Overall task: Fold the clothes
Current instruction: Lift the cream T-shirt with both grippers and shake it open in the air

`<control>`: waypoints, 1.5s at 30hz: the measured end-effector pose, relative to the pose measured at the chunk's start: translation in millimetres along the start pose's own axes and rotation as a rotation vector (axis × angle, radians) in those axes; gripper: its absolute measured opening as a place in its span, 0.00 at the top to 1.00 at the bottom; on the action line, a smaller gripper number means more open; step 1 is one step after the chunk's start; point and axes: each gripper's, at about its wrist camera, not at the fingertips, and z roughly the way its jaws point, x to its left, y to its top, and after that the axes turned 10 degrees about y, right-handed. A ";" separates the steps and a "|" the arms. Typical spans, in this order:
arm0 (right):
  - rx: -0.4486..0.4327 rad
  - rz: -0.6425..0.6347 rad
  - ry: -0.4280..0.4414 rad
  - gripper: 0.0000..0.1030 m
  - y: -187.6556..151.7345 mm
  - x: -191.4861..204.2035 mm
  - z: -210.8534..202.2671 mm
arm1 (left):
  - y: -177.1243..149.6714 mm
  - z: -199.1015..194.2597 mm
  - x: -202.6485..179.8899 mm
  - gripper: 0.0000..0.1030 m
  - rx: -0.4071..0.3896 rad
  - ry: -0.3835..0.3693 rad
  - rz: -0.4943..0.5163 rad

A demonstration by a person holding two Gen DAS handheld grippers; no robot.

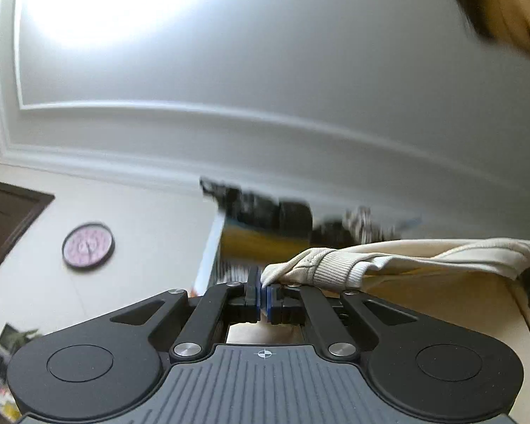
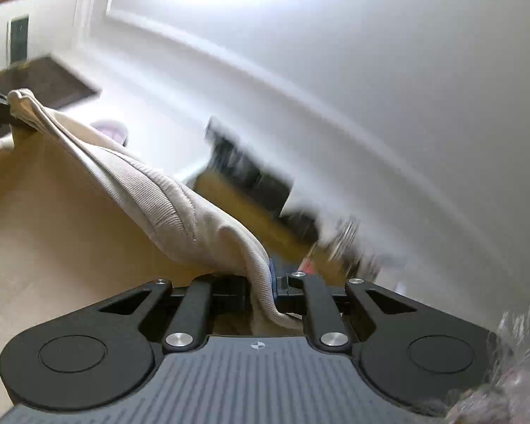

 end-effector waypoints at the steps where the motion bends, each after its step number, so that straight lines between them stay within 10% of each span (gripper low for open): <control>1: -0.033 -0.015 -0.016 0.89 9.3 -2.3 -3.6 | 2.3 0.8 2.2 0.98 -0.009 0.000 -0.012; 6: -0.080 -0.004 -0.017 0.88 23.5 -10.2 -8.7 | -3.9 12.6 9.4 0.98 0.038 0.000 -0.050; 9: -0.002 0.038 0.050 0.88 9.7 -7.1 0.1 | -37.1 24.1 11.5 0.98 0.196 0.001 0.010; 17: 0.733 0.301 0.604 0.88 -170.0 98.2 23.6 | -265.3 11.4 44.3 0.97 1.034 0.002 0.344; 20: 0.932 0.383 0.803 0.88 -241.0 151.6 2.5 | -332.8 -0.6 55.2 0.97 1.210 0.028 0.385; 36: 1.104 0.548 0.801 0.88 -433.3 214.1 152.7 | -493.9 88.3 50.6 0.97 1.336 0.108 0.528; 45: 1.197 0.527 0.860 0.88 -492.3 254.3 156.6 | -539.5 73.8 44.2 0.88 1.445 0.094 0.568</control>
